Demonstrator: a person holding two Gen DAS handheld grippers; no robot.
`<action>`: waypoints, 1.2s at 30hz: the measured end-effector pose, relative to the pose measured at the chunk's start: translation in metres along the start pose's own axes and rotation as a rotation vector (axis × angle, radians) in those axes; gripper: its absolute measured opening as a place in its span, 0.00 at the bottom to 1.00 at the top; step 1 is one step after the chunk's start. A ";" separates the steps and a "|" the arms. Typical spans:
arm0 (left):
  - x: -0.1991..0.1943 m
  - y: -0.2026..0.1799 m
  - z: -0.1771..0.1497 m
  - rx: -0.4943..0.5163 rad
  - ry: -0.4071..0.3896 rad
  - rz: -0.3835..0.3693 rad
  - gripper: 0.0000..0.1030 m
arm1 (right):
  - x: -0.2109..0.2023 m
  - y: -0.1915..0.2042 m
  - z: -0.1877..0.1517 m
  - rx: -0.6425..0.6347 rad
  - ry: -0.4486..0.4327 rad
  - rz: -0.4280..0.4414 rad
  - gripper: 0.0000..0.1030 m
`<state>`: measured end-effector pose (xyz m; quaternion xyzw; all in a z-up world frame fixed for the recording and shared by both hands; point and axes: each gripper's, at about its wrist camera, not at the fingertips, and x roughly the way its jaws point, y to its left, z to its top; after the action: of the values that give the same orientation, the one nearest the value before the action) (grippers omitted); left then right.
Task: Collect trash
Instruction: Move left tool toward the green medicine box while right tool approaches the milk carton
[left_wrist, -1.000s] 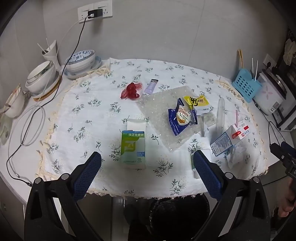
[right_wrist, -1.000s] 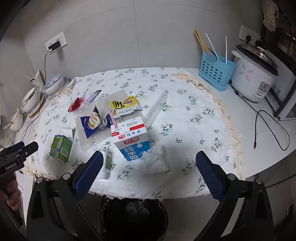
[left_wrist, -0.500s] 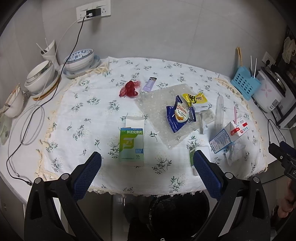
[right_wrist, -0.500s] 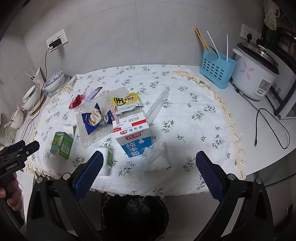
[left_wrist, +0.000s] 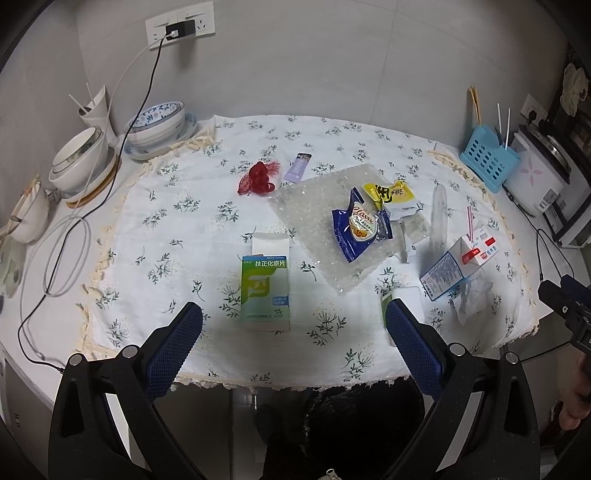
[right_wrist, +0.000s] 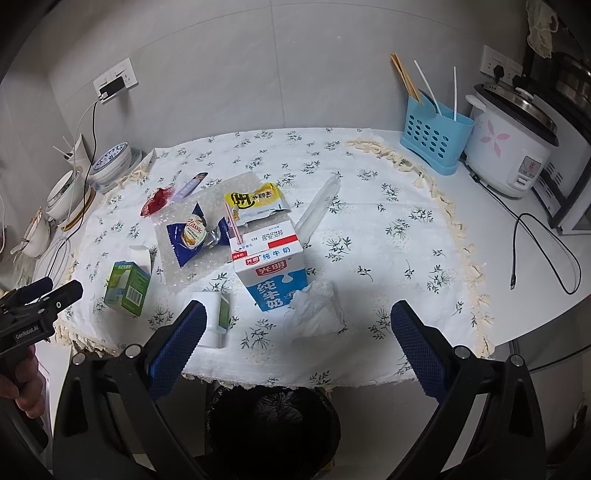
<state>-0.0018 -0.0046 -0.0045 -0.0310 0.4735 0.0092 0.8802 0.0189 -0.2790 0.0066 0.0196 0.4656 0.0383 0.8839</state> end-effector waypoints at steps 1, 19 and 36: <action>0.000 0.000 0.000 0.002 0.002 0.001 0.94 | 0.000 0.000 0.000 0.000 0.001 0.001 0.93; 0.006 0.003 -0.001 0.005 0.032 -0.005 0.94 | 0.000 0.000 -0.001 0.003 0.010 0.001 0.93; 0.007 0.003 0.000 0.004 0.040 -0.015 0.94 | 0.001 0.004 -0.001 -0.005 0.008 0.008 0.93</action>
<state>0.0018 -0.0019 -0.0107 -0.0329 0.4909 0.0010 0.8706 0.0186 -0.2746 0.0059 0.0191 0.4691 0.0431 0.8819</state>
